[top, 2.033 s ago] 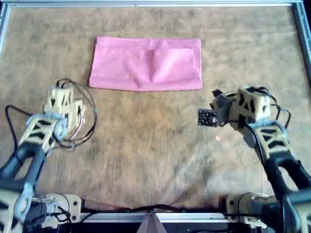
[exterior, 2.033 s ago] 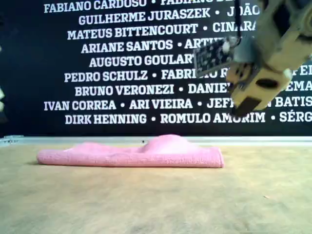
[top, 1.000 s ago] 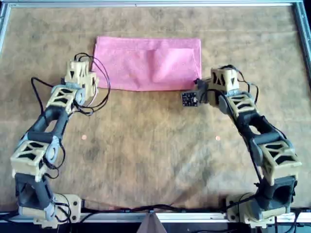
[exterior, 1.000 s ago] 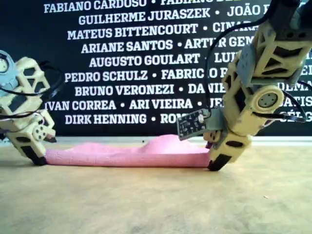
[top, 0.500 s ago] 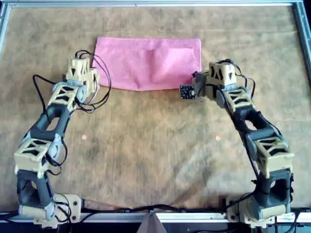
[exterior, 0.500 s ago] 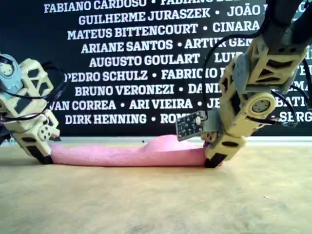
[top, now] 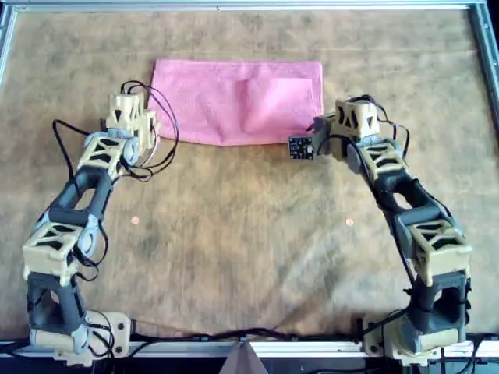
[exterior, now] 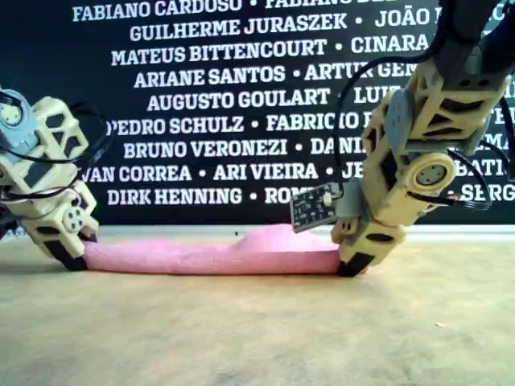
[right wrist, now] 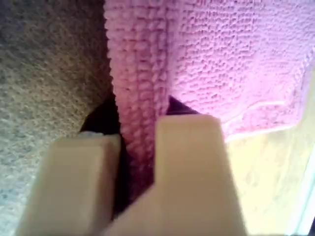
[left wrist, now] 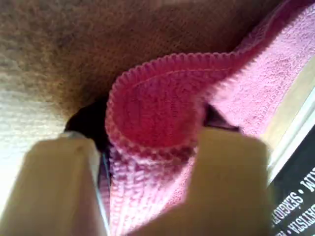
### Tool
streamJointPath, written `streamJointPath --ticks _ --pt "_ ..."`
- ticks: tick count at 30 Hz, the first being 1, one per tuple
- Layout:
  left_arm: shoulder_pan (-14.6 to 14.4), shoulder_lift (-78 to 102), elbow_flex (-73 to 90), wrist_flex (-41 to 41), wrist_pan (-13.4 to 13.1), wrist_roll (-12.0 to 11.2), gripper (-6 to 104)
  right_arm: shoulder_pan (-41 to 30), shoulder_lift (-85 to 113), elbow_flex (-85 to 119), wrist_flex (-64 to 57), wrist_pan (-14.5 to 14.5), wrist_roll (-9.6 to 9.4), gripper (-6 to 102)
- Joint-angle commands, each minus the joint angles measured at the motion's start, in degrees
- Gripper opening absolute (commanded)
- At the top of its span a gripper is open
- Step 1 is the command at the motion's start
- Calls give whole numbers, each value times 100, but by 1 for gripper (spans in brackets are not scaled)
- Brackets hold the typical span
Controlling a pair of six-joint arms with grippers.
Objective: Fold a cloth
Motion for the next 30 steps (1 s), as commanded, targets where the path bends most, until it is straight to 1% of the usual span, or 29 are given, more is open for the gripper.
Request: streamJointPath --ticks 1,3,4,5,6,8,10,11,13,18,23,26,30 --pt "-114 158 -246 -123 53 0 25 44 167 -413 -343 -44 35 2" --pt "-105 158 -246 -132 53 -53 9 44 185 -413 -325 -44 35 -4" --pt "-105 158 -246 -132 53 -62 3 44 193 -413 -308 -35 35 -3" --pt "-105 158 -246 -132 53 -62 -2 44 211 -413 -308 26 35 -2" --pt "-105 158 -246 -132 53 -62 -4 44 229 -413 -308 35 26 -2" --pt "-70 158 -237 -123 53 -44 -1 9 246 -413 -308 35 -44 -1" --pt "-44 158 -211 -114 53 -62 0 -18 290 -352 -255 -9 -53 -1" --pt "-53 167 -149 -88 53 -62 0 -26 299 -308 -246 -35 -53 -1" --pt "-105 185 -123 -18 53 18 0 -26 316 -281 -237 -35 -53 -1" --pt "-114 694 114 44 53 18 0 26 765 -44 -229 -44 18 -1" --pt "-114 1582 879 44 53 26 0 53 1521 650 -229 -44 26 -1" --pt "-123 2083 1362 35 53 26 0 53 1916 1063 -229 9 26 -1" --pt "-123 2417 1617 35 53 26 0 53 2268 1538 -229 -35 26 -1"
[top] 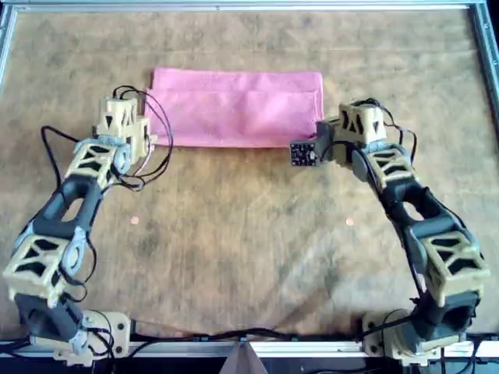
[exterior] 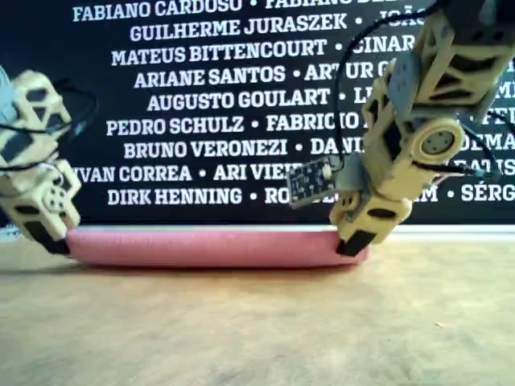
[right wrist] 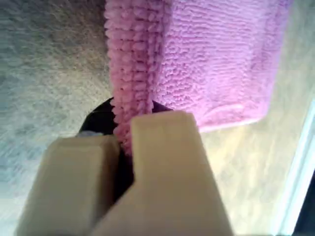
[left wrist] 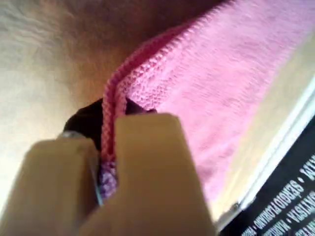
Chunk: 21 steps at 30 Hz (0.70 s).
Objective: Fold a cloth
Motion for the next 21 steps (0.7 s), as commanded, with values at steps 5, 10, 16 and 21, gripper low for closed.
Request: streamJointPath --ticks 5,10,16,21 --pt "-123 765 211 35 9 26 0 -18 1081 404 -229 -35 35 -1" --pt "-325 773 598 35 9 26 0 -26 1336 888 -229 -44 18 -1" --pt "-527 1055 1116 35 9 26 0 -26 1723 1380 -229 -44 -9 -1" --pt "-527 1828 1758 35 9 26 0 -18 2109 1819 -229 -44 -18 -1"
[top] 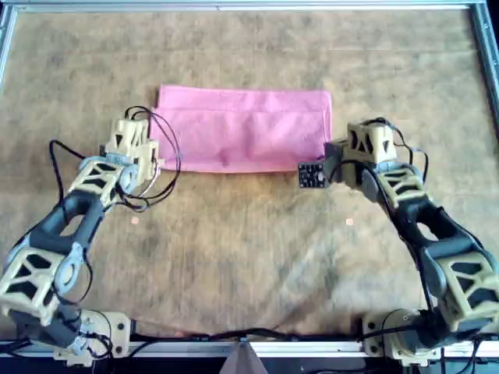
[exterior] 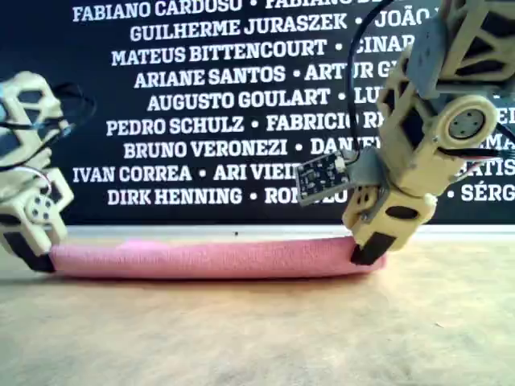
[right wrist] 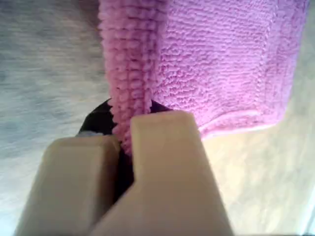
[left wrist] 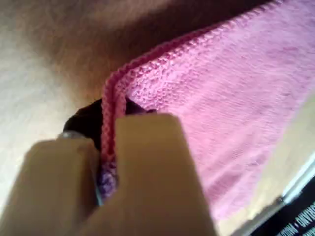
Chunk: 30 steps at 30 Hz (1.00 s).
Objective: Fold a cloth
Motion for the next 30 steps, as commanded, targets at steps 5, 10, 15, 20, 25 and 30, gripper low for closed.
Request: streamJointPath --ticks 5,10,15,20,25,30 --pt "-132 1248 773 35 44 26 0 79 967 290 -229 -44 9 -1" --pt "-132 1468 1169 35 44 26 0 378 1204 686 -229 -44 -26 -1" --pt "-132 1687 1600 35 44 26 0 545 1494 1116 -229 18 -35 -1" --pt "-132 1890 1969 35 44 26 0 501 1740 1485 -229 35 -44 -1" --pt "-132 1907 2101 35 44 26 0 492 1934 1819 -229 35 -44 -1" --pt "-141 1907 2145 35 44 -44 0 448 1925 2092 -229 44 18 -1"
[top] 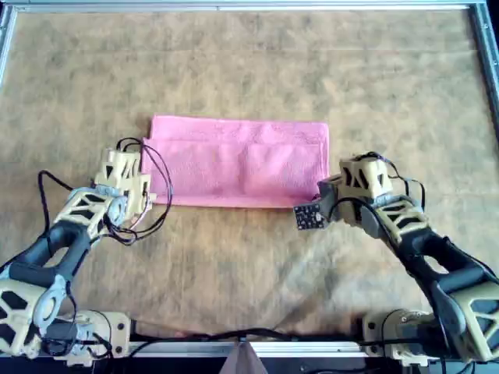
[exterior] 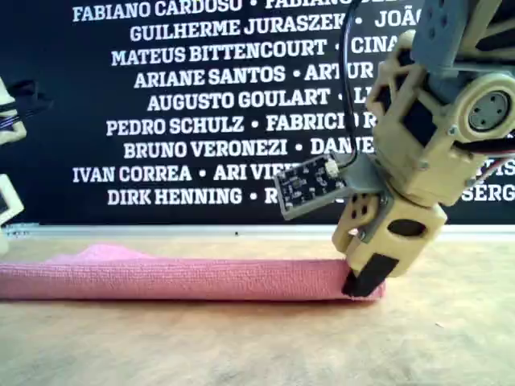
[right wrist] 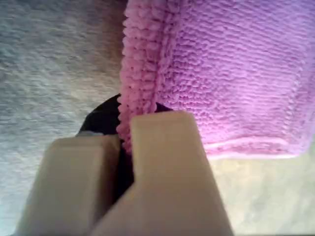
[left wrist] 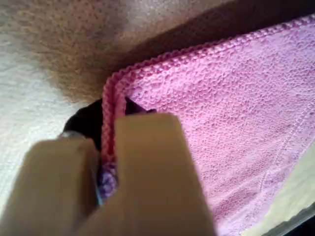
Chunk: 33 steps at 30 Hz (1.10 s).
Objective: Fold a cloth
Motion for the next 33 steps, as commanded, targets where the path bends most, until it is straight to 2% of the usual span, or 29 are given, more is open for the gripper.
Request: streamJointPath --ticks 1,8,10,12,16,19,22,26,33 --pt "-105 387 -53 35 -26 -35 0 -70 483 9 -237 44 18 -1" --pt "-105 387 -35 35 -9 53 5 -70 483 35 -308 53 9 0" --pt "-132 396 -35 35 -18 53 14 -79 483 53 -299 53 26 0" --pt "-167 404 -26 44 -18 53 25 -79 483 62 -246 53 -44 2" --pt "-246 853 352 44 -18 53 47 -193 492 62 -237 53 -53 17" --pt "-316 1450 835 44 -105 53 57 -422 483 62 -237 53 -53 33" --pt "-246 2188 1257 44 -132 53 61 -712 475 114 -237 53 -62 48" --pt "-237 3340 1854 44 -132 53 61 -914 598 369 -229 -35 -62 61" --pt "-229 5783 3015 44 -141 53 60 -1002 1591 1485 -229 44 -70 63"
